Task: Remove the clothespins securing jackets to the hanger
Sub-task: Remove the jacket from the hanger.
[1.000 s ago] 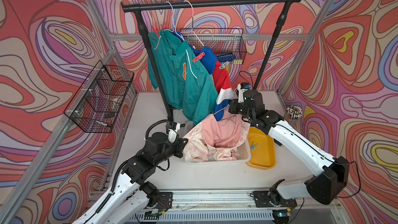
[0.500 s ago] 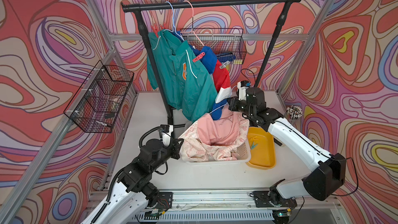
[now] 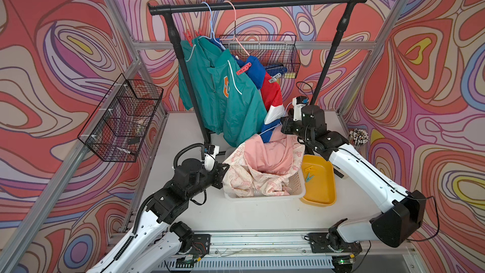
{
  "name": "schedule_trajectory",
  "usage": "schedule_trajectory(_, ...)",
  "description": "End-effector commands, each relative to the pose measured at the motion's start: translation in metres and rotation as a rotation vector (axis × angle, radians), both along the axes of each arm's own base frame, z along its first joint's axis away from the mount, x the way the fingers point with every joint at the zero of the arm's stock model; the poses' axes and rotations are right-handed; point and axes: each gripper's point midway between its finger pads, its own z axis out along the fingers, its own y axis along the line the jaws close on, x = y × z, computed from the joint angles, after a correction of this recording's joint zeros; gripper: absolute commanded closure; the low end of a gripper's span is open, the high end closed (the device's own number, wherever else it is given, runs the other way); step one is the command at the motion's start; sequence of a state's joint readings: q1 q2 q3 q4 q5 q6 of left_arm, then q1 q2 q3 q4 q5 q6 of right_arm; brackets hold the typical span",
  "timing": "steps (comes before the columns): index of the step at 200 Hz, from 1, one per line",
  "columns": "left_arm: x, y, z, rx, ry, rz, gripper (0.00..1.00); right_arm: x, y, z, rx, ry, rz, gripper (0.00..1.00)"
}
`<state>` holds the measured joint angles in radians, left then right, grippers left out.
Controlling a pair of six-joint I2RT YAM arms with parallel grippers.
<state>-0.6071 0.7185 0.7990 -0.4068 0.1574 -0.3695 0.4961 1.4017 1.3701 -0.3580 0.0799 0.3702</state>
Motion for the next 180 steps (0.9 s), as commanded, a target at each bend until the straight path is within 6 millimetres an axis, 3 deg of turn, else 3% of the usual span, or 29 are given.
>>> schedule_trajectory(1,0.000,-0.004,0.021,0.029,-0.049,-0.053,1.00,-0.014,0.004,0.061,-0.036,-0.174,-0.005,1.00)
schedule_trajectory(34,0.001,-0.001,0.048,0.026,-0.115,-0.044,1.00,-0.033,0.027,0.102,-0.062,-0.270,0.063,1.00)
schedule_trajectory(66,0.002,-0.003,0.038,0.026,-0.083,-0.044,1.00,-0.042,0.037,0.121,-0.068,-0.308,0.091,1.00)
schedule_trajectory(107,0.000,0.003,0.013,0.025,-0.035,-0.008,1.00,-0.037,0.017,0.112,-0.181,-0.326,-0.002,1.00)
schedule_trajectory(137,-0.003,0.015,0.006,0.032,-0.039,0.041,1.00,-0.026,0.002,0.104,-0.247,-0.313,-0.050,1.00)
schedule_trajectory(180,-0.011,0.034,0.006,-0.004,-0.064,0.117,1.00,0.005,-0.027,0.067,-0.273,-0.226,-0.088,1.00)
